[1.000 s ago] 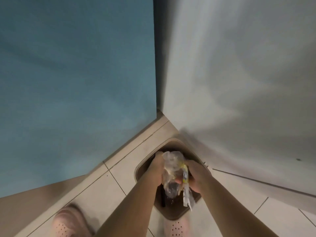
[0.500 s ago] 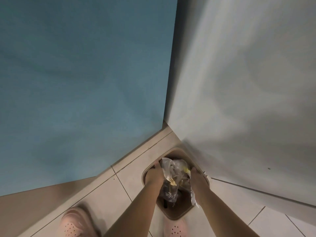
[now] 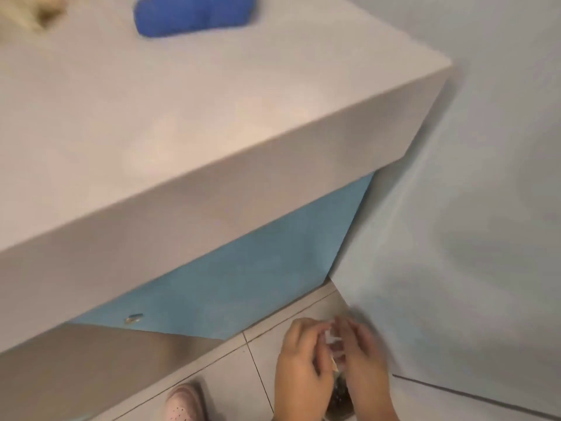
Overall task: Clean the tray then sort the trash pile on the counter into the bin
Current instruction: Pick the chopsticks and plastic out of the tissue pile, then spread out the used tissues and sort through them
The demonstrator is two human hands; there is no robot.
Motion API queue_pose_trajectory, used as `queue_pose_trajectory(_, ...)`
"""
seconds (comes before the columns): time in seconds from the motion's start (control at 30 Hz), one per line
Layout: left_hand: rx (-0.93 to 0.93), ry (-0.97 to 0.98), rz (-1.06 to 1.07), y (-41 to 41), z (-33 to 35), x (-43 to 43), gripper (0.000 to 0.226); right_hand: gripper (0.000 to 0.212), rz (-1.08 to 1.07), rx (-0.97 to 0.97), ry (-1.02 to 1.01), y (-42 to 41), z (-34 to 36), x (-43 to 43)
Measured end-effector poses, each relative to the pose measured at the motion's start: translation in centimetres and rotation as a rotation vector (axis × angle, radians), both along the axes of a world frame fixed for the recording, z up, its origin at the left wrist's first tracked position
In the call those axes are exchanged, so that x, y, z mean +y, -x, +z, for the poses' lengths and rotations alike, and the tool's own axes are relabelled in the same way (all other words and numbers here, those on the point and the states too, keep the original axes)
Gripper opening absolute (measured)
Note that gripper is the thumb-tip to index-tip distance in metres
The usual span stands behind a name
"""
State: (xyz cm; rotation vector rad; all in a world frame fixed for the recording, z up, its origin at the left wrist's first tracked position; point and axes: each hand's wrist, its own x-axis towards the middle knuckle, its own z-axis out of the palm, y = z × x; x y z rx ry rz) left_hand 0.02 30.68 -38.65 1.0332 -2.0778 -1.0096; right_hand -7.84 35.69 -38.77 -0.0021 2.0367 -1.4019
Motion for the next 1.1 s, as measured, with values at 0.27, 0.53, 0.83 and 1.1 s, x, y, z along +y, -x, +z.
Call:
queue_pose_trajectory(0.27,0.306,0.442,0.006,-3.9,25.4,-6.8,0.029,0.018,0.110,0.264,0.598,-3.7,28.1,-7.9)
queue_pose_trajectory(0.53,0.164,0.383,0.378,-13.5,36.4,-21.4,0.020,0.013,0.627,0.349,0.543,-8.8,38.7,-19.3)
queue_pose_trajectory(0.83,-0.912,0.331,0.225,-14.8,36.5,-38.5,0.063,0.015,0.624,0.437,0.392,-13.6,39.2,-30.4)
queue_pose_trajectory(1.1,-0.230,0.121,0.351,-19.4,38.0,-39.4,0.027,0.016,0.690,0.714,0.239,-10.9,38.1,-37.4)
